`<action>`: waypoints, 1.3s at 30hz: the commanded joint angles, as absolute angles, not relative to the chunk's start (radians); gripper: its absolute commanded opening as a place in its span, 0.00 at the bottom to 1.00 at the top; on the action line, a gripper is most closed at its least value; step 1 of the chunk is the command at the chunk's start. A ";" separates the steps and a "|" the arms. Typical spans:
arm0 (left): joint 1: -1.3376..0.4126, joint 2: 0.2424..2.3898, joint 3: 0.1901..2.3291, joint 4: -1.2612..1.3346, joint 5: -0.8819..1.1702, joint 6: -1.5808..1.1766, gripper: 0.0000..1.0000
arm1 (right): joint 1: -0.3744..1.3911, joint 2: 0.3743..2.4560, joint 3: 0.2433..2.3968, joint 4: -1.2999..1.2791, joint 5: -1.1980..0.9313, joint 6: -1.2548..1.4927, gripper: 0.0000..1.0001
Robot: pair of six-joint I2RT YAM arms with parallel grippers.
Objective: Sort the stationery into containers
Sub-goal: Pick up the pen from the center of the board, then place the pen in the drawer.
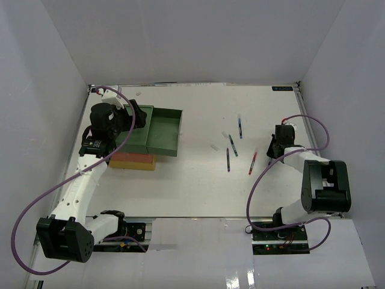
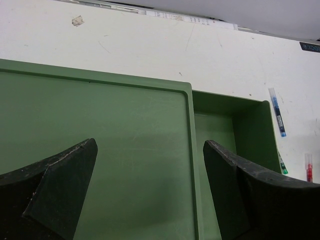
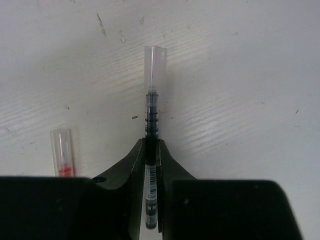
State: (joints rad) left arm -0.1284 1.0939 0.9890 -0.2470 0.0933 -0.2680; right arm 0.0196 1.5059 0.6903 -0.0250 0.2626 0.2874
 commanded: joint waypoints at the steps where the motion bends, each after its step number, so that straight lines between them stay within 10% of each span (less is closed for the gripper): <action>1: -0.132 1.077 0.979 -0.241 0.092 -0.272 0.98 | 0.018 1.412 0.658 0.044 0.230 0.291 0.08; 11: -0.133 1.092 0.974 -0.239 0.083 -0.272 0.98 | 0.375 1.216 0.880 0.044 0.140 0.397 0.08; 30: -0.133 1.088 0.956 -0.221 0.051 -0.268 0.98 | 0.874 1.647 1.368 0.255 0.127 0.589 0.19; 39: -0.132 1.083 0.957 -0.221 0.046 -0.267 0.98 | 0.903 1.691 1.410 0.213 0.156 0.549 0.47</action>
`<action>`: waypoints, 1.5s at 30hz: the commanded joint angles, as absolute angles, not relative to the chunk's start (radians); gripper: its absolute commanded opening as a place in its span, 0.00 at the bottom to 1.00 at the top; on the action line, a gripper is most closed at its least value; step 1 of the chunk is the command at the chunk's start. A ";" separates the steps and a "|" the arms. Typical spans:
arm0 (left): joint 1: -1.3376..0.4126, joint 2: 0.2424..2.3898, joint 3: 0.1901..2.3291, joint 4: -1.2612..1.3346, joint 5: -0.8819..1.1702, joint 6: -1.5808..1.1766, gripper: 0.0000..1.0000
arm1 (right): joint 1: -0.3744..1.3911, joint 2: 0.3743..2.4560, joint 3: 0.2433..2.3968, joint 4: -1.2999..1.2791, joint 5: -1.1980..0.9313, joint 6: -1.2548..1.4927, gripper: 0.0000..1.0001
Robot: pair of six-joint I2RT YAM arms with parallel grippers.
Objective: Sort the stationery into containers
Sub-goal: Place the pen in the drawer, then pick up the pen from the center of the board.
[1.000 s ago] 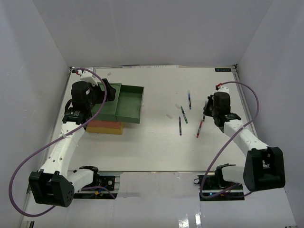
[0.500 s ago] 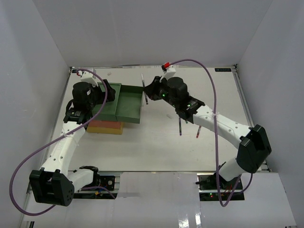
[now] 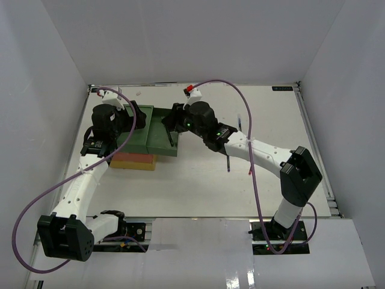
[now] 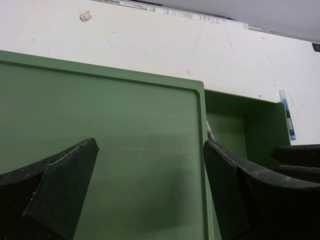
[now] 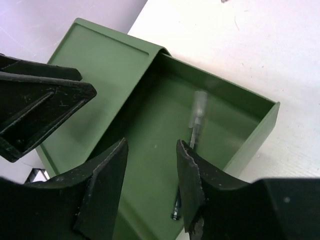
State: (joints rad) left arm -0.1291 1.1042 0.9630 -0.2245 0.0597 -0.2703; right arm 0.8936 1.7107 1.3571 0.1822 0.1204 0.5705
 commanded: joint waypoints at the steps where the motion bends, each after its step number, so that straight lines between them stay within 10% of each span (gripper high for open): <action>1: -0.132 1.081 0.957 -0.221 0.045 -0.264 0.98 | 0.904 1.683 1.408 0.209 0.176 0.535 0.51; 11: -0.132 1.083 0.960 -0.222 0.052 -0.262 0.98 | 0.836 1.397 1.220 0.035 0.469 0.262 0.80; 20: -0.133 1.089 0.963 -0.227 0.072 -0.268 0.98 | 0.436 1.218 0.919 -0.184 0.377 0.278 0.89; 45: -0.133 1.095 0.963 -0.227 0.074 -0.273 0.98 | 0.258 1.517 0.712 -0.101 0.255 0.356 0.56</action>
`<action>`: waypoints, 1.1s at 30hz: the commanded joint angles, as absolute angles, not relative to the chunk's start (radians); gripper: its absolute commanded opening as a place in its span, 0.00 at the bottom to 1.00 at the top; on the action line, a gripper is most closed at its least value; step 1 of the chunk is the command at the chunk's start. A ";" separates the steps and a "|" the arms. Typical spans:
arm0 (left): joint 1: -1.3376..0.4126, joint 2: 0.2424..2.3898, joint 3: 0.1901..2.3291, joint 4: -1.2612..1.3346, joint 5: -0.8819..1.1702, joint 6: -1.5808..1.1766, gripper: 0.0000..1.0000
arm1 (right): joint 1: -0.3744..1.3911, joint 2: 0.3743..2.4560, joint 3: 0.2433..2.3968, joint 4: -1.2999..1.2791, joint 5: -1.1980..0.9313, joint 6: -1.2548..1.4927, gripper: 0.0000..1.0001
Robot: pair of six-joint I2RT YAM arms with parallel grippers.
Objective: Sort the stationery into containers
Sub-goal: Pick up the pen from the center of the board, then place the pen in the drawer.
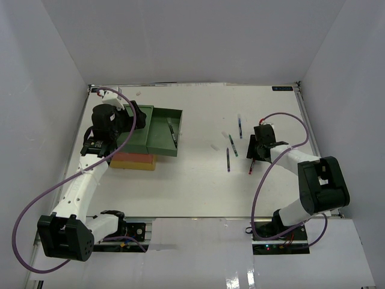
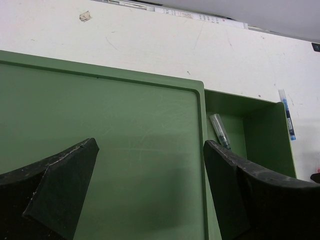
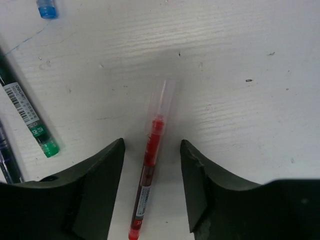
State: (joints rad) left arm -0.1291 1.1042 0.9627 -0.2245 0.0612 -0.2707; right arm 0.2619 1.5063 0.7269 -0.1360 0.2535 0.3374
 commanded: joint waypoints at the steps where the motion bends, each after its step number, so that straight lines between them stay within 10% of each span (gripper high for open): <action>1: -0.133 1.097 0.963 -0.227 0.074 -0.275 0.98 | 0.256 1.519 0.709 -0.097 0.252 0.356 0.52; 13: -0.132 1.098 0.963 -0.226 0.075 -0.276 0.98 | 0.256 1.436 0.699 -0.098 0.235 0.348 0.12; 33: -0.133 1.104 0.959 -0.224 0.072 -0.276 0.98 | 0.794 1.534 1.351 0.112 0.080 0.528 0.15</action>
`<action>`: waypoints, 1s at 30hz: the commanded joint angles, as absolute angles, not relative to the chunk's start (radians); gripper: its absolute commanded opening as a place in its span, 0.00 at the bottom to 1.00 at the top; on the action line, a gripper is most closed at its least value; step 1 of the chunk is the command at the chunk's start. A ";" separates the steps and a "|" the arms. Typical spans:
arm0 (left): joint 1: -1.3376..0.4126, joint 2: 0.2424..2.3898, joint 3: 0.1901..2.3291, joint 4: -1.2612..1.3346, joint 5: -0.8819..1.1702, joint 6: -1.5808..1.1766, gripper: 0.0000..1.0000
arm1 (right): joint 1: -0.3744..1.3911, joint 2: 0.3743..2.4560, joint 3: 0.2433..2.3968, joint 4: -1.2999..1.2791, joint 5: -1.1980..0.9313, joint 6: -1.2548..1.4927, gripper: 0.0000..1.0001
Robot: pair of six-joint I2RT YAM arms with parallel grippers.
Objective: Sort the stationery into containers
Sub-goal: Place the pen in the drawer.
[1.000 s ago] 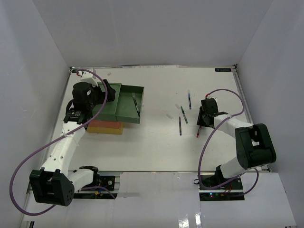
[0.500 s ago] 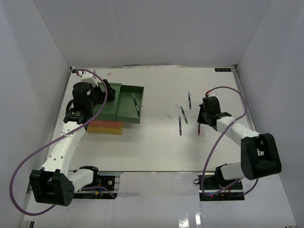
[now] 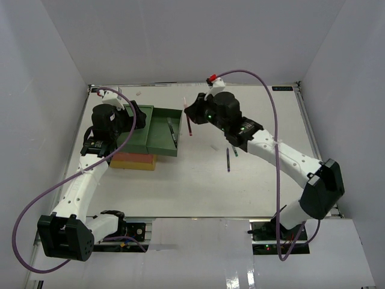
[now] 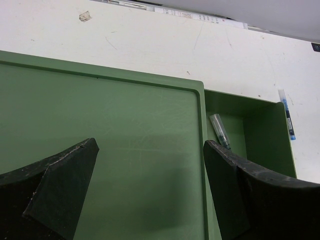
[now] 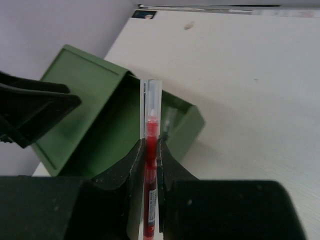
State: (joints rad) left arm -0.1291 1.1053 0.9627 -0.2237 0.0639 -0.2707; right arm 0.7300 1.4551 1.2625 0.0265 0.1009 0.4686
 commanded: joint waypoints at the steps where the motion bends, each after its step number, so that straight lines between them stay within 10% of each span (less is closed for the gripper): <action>1: -0.132 1.104 0.959 -0.224 0.068 -0.273 0.98 | 0.811 1.558 1.377 0.123 0.072 0.537 0.15; 11: -0.132 1.100 0.957 -0.225 0.071 -0.273 0.98 | 0.907 1.755 1.557 0.135 0.135 0.560 0.18; 23: -0.133 1.095 0.960 -0.225 0.069 -0.270 0.98 | 0.836 1.629 1.453 0.037 0.252 0.307 0.65; 30: -0.132 1.095 0.962 -0.225 0.075 -0.270 0.98 | 0.571 1.523 1.286 0.002 0.236 0.203 0.68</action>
